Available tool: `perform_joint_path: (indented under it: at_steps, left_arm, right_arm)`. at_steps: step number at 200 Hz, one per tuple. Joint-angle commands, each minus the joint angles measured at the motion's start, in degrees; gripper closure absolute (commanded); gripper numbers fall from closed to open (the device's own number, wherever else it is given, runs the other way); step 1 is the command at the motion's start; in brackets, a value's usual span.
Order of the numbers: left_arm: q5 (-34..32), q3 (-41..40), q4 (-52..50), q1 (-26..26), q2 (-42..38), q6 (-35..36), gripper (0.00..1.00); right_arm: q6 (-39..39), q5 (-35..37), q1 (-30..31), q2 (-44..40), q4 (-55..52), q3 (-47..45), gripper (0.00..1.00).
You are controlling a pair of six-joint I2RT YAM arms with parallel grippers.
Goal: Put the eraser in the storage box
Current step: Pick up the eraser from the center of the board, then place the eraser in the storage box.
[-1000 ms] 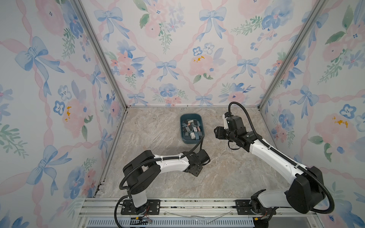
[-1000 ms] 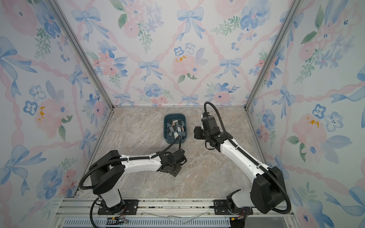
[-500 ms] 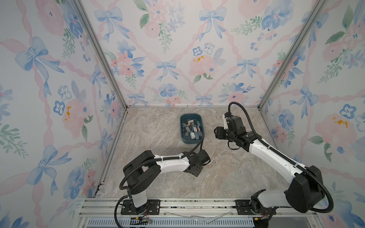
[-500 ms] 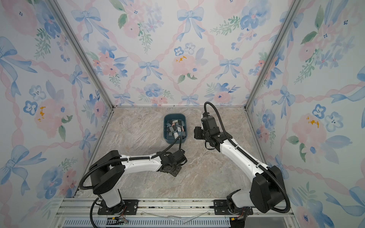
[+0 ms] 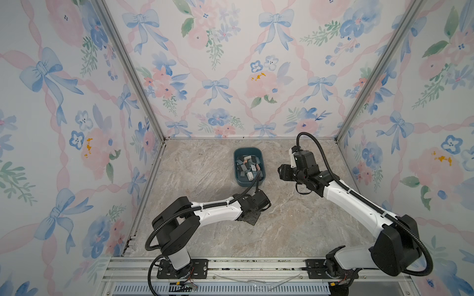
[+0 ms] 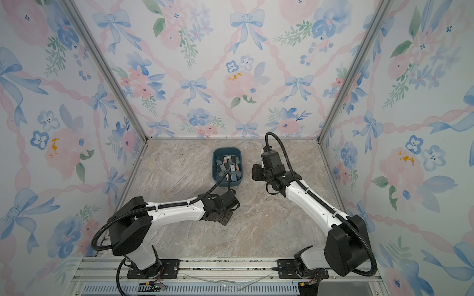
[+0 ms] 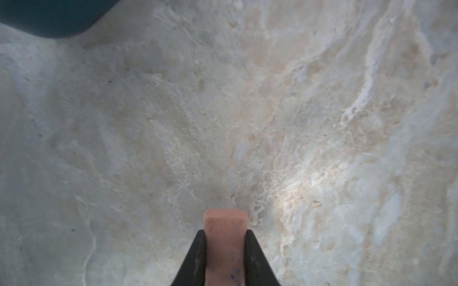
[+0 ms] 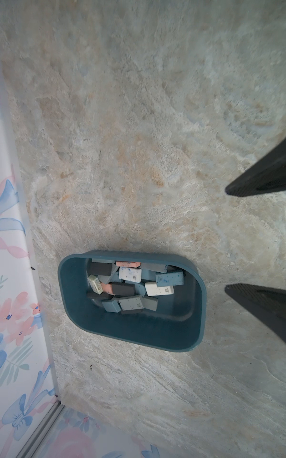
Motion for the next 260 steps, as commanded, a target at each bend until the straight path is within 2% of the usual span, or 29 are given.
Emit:
perform_joint_path:
  at_steps: [1, 61, 126, 201, 260]
  left_arm:
    - [-3.0, 3.6, -0.3, 2.8, -3.0, -1.5, 0.74]
    - [-2.0, 11.7, 1.4, 11.7, -2.8, 1.0, 0.72]
    - [3.8, 23.7, 1.4, 18.6, 9.0, 2.3, 0.73]
    - [8.3, 38.0, 1.3, 21.7, 24.7, 4.8, 0.73]
    - [7.4, 44.2, 1.2, 22.7, 32.4, 3.3, 0.73]
  right_arm:
    - [0.8, -0.4, -0.7, 1.0, 1.0, -0.3, 0.41]
    - [0.5, -1.1, -1.1, 1.9, 0.5, 0.7, 0.41]
    - [0.1, -1.7, -2.6, 2.3, -0.9, 1.8, 0.41]
    - [0.1, -2.1, -4.6, 2.4, -2.4, 2.3, 0.41]
    - [0.4, -1.9, -5.0, 2.4, -2.9, 2.1, 0.41]
